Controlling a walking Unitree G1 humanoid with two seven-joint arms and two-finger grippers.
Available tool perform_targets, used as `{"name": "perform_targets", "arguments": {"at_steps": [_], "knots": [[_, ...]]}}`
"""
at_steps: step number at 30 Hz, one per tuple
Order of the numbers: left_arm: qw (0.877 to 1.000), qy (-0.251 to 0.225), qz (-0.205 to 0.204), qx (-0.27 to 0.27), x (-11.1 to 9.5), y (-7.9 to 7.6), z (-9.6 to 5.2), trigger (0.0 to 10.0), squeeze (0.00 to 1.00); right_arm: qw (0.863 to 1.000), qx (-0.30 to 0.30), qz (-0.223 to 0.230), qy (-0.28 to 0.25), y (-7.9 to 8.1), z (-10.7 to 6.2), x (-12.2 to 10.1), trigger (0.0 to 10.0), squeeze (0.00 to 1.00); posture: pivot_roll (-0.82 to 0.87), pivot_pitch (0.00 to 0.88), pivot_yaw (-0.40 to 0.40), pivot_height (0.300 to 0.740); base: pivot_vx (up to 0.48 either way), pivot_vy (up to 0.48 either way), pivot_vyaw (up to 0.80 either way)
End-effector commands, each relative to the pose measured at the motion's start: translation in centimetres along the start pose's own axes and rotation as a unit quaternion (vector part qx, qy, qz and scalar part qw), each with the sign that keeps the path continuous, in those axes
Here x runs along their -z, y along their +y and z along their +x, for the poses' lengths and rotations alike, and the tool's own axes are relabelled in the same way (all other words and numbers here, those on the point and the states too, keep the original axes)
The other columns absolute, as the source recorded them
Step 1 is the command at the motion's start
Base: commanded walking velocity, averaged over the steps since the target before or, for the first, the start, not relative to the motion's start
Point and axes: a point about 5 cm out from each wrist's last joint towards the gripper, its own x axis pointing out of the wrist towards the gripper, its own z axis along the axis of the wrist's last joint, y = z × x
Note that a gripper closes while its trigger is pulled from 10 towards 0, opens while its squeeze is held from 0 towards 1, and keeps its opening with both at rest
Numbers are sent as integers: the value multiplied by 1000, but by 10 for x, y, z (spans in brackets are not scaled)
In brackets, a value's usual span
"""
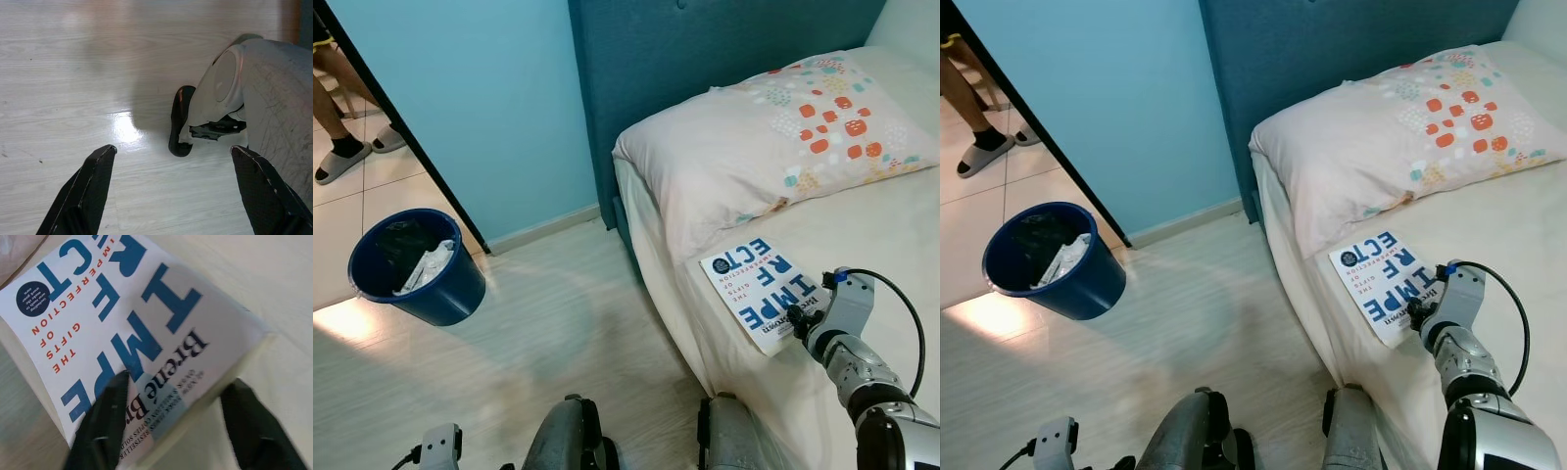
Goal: Clean up the room
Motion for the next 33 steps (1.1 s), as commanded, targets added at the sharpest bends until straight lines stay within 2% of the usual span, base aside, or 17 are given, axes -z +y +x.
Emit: {"name": "perform_targets", "arguments": {"at_steps": [1, 10, 12, 13, 14, 18, 23, 26, 27, 29, 30, 31, 32, 33], "knots": [[1000, 15, 0, -14, 9, 10, -7, 10000, 0, 1000, 1, 6, 11, 1, -1, 8, 10000, 1000, 74, 332, 98, 625, 0, 0, 0], [1000, 13, -2, -12, 6, 5, -3, 10000, 0, 1000, 20, -18, -9, -4, 0, -8, 10000, 1000, 62, 308, 90, 625, 0, 0, 0], [1000, 9, -5, -9, 3, 0, 1, 10000, 0, 998, 45, -49, -14, -9, 0, -16, 10000, 1000, 51, 280, 82, 625, 0, 0, 0], [1000, 9, -5, -9, 3, 0, 1, 10000, 0, 998, 45, -49, -14, -9, 0, -16, 10000, 1000, 51, 280, 82, 625, 0, 0, 0], [1000, 6, -8, -6, 0, -4, 4, 10000, 0, 995, 67, -73, -17, -13, 0, -22, 10000, 1000, 48, 268, 78, 625, 0, 0, 0], [1000, 4, -11, -5, -2, -8, 6, 10000, 0, 994, 77, -73, -14, -15, 0, -23, 10000, 1000, 41, 252, 71, 625, 0, 0, 0], [1000, 0, -15, -2, -8, -15, 11, 10000, 0, 993, 84, -82, 32, -11, 0, -9, 10000, 1000, 29, 208, 56, 625, 0, 0, 0], [1000, 0, -17, -2, -9, -18, 13, 10000, 0, 992, 84, -81, 36, -8, 1, -6, 10000, 1000, 22, 190, 50, 625, 0, 0, 0], [1000, 1, -21, -4, -9, -19, 14, 10000, 0, 995, 76, -64, 31, -1, 2, -5, 10000, 820, 13, 174, 44, 625, 0, 0, 0], [1000, 2, -23, -6, -9, -19, 14, 10000, 0, 996, 69, -51, 27, 3, 3, -5, 10000, 820, 11, 169, 43, 625, 0, 0, 0], [1000, 6, -27, -10, -8, -20, 15, 10000, 0, 998, 50, -37, 23, 13, 4, -2, 10000, 125, 3, 158, 39, 625, 0, 0, 0], [999, 9, -29, -13, -7, -20, 15, 10000, 0, 999, 37, -29, 20, 19, 5, 0, 10000, 125, -1, 152, 37, 625, 0, 0, 0], [999, 10, -31, -16, -8, -21, 16, 10000, 0, 999, 16, -30, 28, 29, 6, 9, 10000, 0, -12, 134, 30, 625, 0, 0, 0], [999, 14, -31, -27, -8, -21, 16, 10000, 0, 999, -12, -23, 42, 43, 4, 25, 10000, 0, -19, 124, 26, 625, 0, 0, 0]]}}
